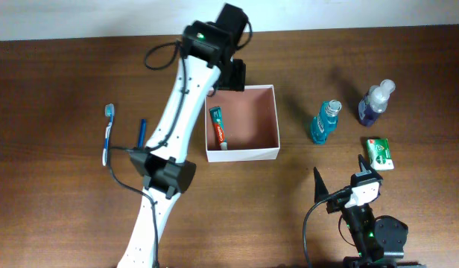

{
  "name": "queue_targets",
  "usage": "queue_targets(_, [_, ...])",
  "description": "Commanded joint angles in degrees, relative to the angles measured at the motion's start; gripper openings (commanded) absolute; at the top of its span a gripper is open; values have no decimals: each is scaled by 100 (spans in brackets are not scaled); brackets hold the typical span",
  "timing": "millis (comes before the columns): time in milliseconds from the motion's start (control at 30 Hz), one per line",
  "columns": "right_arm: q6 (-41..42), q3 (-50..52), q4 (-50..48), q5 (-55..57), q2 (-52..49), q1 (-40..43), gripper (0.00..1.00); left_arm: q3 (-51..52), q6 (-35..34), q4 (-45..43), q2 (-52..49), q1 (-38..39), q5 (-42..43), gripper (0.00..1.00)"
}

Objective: Pack container
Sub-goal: 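Move the left gripper back over the blue razor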

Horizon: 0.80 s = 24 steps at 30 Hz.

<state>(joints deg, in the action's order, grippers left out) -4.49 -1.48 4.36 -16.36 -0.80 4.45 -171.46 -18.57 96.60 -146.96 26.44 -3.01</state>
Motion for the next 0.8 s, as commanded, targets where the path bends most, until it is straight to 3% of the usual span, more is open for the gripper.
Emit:
queue_targets(0, [22, 57, -9, 48, 44, -22, 98, -136, 549, 11, 466, -337, 0, 93])
queue_targets(167, [22, 57, -9, 48, 44, -22, 98, -131, 837, 13, 706, -933, 0, 99])
queue_targets(467, [22, 57, -9, 48, 44, -22, 98, 44, 1268, 11, 1182, -1989, 44, 99])
queue_targets(767, [22, 57, -9, 48, 44, -22, 98, 1969, 1563, 13, 2306, -2610, 26, 99])
